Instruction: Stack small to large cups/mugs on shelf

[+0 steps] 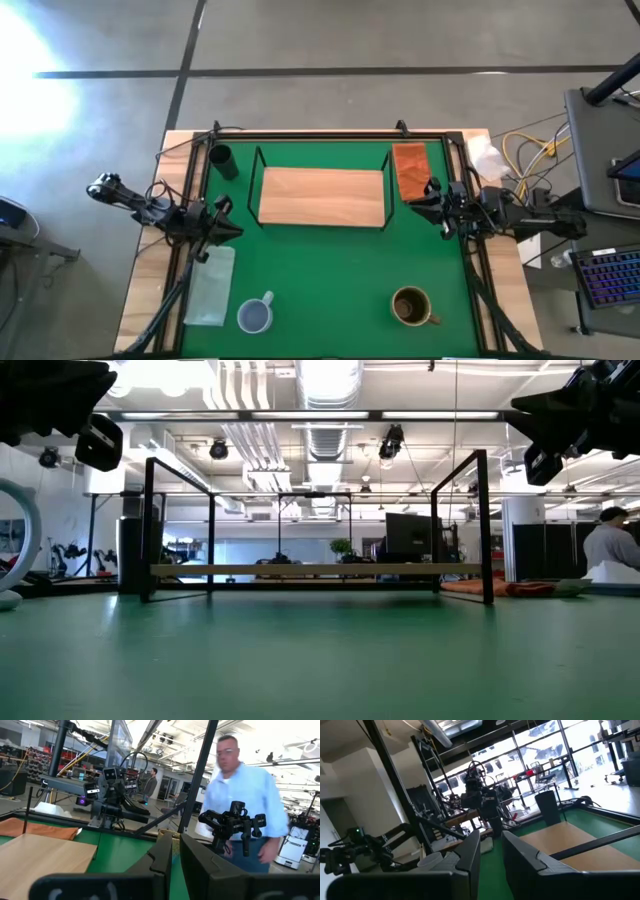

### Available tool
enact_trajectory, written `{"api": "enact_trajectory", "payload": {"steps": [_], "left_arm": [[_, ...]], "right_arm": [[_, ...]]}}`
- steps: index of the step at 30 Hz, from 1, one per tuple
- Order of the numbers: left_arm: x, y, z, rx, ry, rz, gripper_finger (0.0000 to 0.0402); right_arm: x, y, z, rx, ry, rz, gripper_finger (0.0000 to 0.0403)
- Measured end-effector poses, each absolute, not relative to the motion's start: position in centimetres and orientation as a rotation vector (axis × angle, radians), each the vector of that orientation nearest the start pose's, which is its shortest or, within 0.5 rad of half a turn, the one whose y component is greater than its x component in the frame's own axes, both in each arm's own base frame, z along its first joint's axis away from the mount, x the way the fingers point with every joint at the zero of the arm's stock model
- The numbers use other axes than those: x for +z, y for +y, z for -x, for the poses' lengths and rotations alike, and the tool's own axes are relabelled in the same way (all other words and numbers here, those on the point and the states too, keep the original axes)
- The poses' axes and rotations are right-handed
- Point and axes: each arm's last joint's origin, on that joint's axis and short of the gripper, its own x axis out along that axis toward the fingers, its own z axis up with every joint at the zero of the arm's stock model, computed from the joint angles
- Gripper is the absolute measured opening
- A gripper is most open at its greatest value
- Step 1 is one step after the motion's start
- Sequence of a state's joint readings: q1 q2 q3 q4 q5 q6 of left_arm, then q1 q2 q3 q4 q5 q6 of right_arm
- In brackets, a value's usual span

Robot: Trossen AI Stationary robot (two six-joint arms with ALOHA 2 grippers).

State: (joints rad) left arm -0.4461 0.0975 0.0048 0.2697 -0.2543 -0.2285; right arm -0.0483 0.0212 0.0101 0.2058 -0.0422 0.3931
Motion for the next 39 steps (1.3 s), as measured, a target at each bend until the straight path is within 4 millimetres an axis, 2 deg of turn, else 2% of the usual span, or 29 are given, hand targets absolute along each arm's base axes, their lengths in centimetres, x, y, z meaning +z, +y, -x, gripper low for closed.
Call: {"api": "enact_trajectory", "payload": {"steps": [7, 12, 14, 15, 16, 19, 22, 23, 24, 25, 27, 30, 34, 36, 39], "left_arm": [[18.3, -3.7, -9.4, -0.21, -0.144, 0.288, 0.0022], [18.3, -3.7, -9.4, -0.21, -0.144, 0.288, 0.0022], [18.3, -3.7, -9.4, -0.21, -0.144, 0.288, 0.0022], [18.3, -3.7, -9.4, -0.21, -0.144, 0.288, 0.0022], [18.3, -3.7, -9.4, -0.21, -0.144, 0.288, 0.0022], [18.3, -3.7, -9.4, -0.21, -0.144, 0.288, 0.0022], [18.3, -3.7, -9.5, -0.21, -0.14, 0.287, 0.0022], [18.3, -3.7, -9.5, -0.21, -0.141, 0.287, 0.0022], [18.3, -3.7, -9.5, -0.209, -0.143, 0.288, 0.0022], [18.3, -3.7, -9.5, -0.209, -0.142, 0.287, 0.0022], [18.3, -3.7, -9.5, -0.207, -0.137, 0.286, 0.0022], [18.3, -3.7, -9.5, -0.205, -0.137, 0.286, 0.0022], [18.2, -3.7, -9.5, -0.204, -0.136, 0.285, 0.0022], [18.2, -3.7, -9.5, -0.204, -0.134, 0.285, 0.0022], [18.2, -3.7, -9.5, -0.204, -0.134, 0.285, 0.0022]], "right_arm": [[18.5, -0.3, -9.7, 0.03, -0.193, -0.37, 0.0073], [18.5, -0.6, -9.6, -0.104, -0.194, 0.045, 0.0073], [18.5, -0.6, -9.6, -0.12, -0.189, 0.154, 0.0073], [18.7, -0.7, -9.6, -0.16, -0.202, 0.149, 0.0073], [19.0, -1.0, -9.5, -0.234, -0.234, 0.086, 0.0073], [19.8, -1.5, -9.2, -0.367, -0.391, -0.302, 0.0073], [21.5, -2.1, -8.2, -0.475, -0.695, -0.637, 0.0072], [22.1, -2.3, -7.9, -0.481, -0.796, -0.709, 0.0072], [22.6, -2.4, -7.6, -0.483, -0.865, -0.703, 0.0072], [23.3, -2.5, -7.5, -0.49, -0.887, -0.626, 0.0072], [25.4, -2.8, -8.1, -0.526, -0.834, -0.483, 0.0072], [29.2, -3.6, -10.1, -0.53, -0.576, -0.564, 0.0072], [31.4, -4.0, -12.7, -0.371, 0.006, -0.584, 0.0072], [32.3, -4.4, -14.2, -0.402, 0.132, -0.588, 0.0072], [33.5, -5.2, -16.7, -0.456, 0.21, -0.618, 0.0072]]}}
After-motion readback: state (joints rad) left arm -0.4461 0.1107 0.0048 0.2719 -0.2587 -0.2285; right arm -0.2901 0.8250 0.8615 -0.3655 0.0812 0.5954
